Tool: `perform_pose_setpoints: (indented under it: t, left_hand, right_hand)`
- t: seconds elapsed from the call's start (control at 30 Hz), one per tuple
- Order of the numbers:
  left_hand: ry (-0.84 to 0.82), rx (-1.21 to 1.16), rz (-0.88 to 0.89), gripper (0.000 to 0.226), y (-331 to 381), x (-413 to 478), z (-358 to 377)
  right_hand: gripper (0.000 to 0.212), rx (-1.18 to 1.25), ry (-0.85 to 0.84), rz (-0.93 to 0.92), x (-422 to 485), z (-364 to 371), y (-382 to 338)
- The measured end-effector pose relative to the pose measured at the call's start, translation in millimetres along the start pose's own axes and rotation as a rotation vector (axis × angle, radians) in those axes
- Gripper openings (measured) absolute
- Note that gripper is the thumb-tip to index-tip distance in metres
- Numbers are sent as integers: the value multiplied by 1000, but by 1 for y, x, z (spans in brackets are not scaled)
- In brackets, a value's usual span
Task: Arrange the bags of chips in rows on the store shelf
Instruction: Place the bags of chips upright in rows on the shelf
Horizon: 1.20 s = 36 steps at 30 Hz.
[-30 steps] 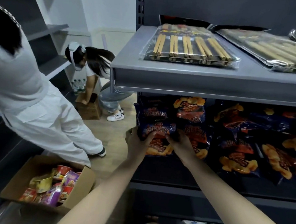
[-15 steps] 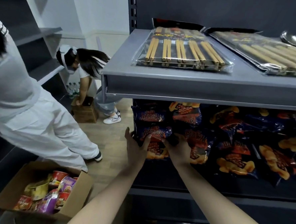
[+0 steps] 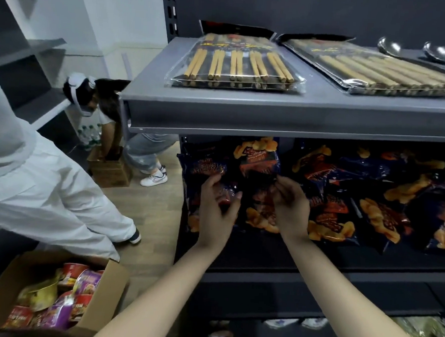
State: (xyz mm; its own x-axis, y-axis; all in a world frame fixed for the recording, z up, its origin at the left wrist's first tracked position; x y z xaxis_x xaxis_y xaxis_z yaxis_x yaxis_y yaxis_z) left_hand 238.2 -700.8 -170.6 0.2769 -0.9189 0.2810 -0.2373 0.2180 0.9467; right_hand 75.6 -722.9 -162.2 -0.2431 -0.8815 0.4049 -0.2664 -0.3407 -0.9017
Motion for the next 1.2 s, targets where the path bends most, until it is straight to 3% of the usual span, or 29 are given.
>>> perform_pose_setpoints:
  t: [0.1,0.23,0.4,0.6,0.73,0.93,1.2]
  left_hand:
    - [-189,-39,-25,49,14,-7,36]
    - [-306,147,22,51,9,-11,71]
    - [-282,316,-16,74,0,-14,88]
    - [-290,351,-169,101,-10,-10,98]
    - [-317,412,-220,103,-13,-10,104]
    - [-327,473,-238,108,-13,-11,107]
    - [-265,459,-103,103,4,-19,100]
  right_hand:
    - [35,-70,37,26,3,-27,9]
    - [38,-177,27,37,-2,-52,17]
    - [42,-214,-47,122,-7,-60,29]
    - [49,-237,-163,186,-15,-47,40]
    - [56,-234,-177,207,-20,-39,44]
    - [48,-166,-121,198,-23,-35,36]
    - [49,-41,-21,156,-23,-45,21]
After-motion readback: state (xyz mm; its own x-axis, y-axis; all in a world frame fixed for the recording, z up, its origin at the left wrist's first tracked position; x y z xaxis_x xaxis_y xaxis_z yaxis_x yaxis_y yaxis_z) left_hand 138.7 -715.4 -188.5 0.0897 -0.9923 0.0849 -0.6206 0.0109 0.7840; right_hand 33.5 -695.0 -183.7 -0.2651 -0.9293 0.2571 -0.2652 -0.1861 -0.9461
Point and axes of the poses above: each hand's wrist, its own x-axis towards the middle knuckle, its own z-axis out of the palm, y = z × x, the point moved 3 cm from there along x, towards the middle knuckle, and after that the axes turned 9 degrees about -z, right-handed, at the moved point
